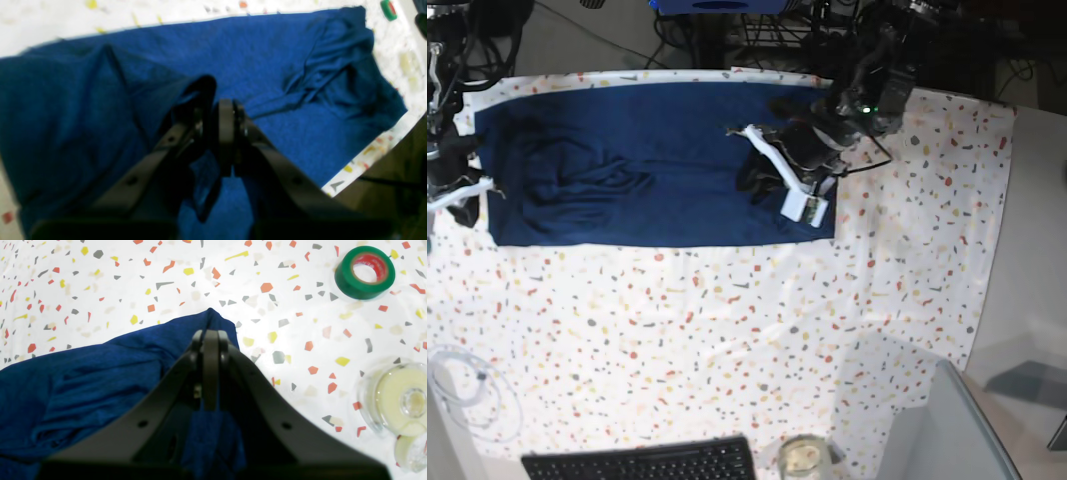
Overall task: Layout the t-shirt on the table in an organized manner, then fold the t-shirt properly
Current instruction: 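Move the left gripper inward over the folded shirt and grasp fabric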
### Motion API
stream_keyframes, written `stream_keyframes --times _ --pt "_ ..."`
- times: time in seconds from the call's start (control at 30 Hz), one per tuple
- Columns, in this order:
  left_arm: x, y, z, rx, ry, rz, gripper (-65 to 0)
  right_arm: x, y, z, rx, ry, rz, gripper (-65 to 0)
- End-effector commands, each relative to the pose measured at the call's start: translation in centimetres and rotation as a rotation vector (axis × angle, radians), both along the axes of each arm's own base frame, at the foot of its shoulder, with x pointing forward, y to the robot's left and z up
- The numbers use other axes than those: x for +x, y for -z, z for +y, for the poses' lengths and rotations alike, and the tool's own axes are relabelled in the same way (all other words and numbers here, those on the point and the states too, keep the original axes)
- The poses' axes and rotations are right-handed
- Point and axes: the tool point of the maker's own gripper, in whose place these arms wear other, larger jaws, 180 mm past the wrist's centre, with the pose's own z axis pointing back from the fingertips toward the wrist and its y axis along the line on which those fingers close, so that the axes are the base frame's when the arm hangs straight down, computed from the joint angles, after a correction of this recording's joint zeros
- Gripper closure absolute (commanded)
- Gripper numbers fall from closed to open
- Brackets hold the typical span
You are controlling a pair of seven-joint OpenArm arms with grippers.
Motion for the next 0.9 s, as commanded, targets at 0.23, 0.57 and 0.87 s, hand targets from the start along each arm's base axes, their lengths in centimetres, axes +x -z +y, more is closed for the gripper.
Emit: stream_keyframes --times 0.23,0.57,0.87 --pt "1.9 -1.8 -3.8 -0.047 0.057 -0.060 0.0 0.8 -1.4 -0.7 -0.021 0.000 -0.049 0.0" --pt "4.1 -2.4 -7.0 -0.101 0.051 -0.062 0.0 0.8 -1.5 -0.8 -0.023 0.001 -0.050 0.0" --pt "2.7 -2.2 -8.9 -0.105 0.115 -0.049 0.0 0.9 -1.5 -0.8 -0.023 0.001 -0.050 0.0"
